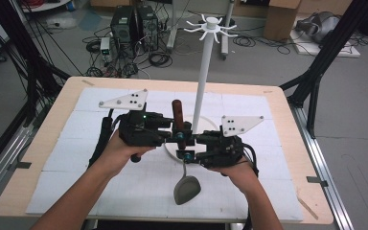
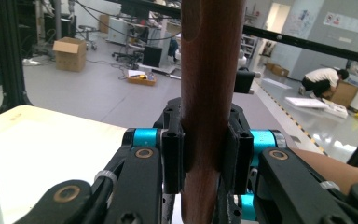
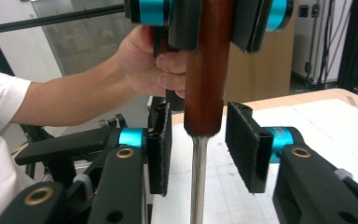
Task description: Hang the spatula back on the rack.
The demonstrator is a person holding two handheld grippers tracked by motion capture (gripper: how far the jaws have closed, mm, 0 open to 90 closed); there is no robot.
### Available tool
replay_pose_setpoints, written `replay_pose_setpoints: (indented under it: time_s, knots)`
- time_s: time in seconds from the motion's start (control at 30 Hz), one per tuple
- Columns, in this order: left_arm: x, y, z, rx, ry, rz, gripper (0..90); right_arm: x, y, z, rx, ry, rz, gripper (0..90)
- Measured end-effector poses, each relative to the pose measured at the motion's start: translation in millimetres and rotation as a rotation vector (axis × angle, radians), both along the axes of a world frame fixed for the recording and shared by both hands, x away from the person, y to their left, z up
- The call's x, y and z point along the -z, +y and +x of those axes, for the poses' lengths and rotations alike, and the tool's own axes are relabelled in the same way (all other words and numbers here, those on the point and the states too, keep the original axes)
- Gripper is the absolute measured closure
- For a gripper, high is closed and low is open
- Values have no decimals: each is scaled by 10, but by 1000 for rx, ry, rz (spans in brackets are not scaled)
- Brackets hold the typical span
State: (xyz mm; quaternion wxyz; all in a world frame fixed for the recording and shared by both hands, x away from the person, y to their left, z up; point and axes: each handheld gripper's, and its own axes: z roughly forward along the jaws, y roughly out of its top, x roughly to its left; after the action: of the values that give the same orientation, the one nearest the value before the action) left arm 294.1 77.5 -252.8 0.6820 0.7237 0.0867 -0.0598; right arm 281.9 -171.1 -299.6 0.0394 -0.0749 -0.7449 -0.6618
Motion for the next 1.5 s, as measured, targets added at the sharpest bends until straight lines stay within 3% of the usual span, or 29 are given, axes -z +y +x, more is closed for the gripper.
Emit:
replay_pose_setpoints:
  time_s: [0.17,0.3,0.43,0.6,0.63,0.73,0.8,1.0,1.17,1.27,1.4,1.5]
  knots:
    - [9,-24,-18,22,-10,-5,729,6,17,3,-12,3,8,635]
    - [9,-27,-20,29,-12,-9,730,0,26,-19,-24,0,16,720]
    - [7,-21,-19,19,-24,-10,729,3,25,-23,-5,-3,26,730]
    - [11,-23,-11,-7,-16,-4,725,23,29,-14,8,39,35,735]
    - [12,-16,-8,-22,-13,-13,714,24,29,-12,14,45,32,736]
    - [-12,55,30,-63,20,-67,569,28,22,-20,61,59,11,736]
    - [-30,134,38,-97,10,-98,532,35,2,-21,89,70,8,737]
    - [47,447,26,-236,-22,-126,451,16,-66,-18,141,81,37,736]
    - [295,745,-18,-363,-30,-79,392,0,-95,-25,231,74,27,736]
    - [444,864,-68,-440,-15,-30,261,-23,-116,-13,289,77,35,736]
    - [622,1010,-135,-477,-33,32,218,-73,-132,-4,366,58,15,736]
    - [751,1090,-184,-498,-59,51,213,-134,-130,-1,408,31,-10,735]
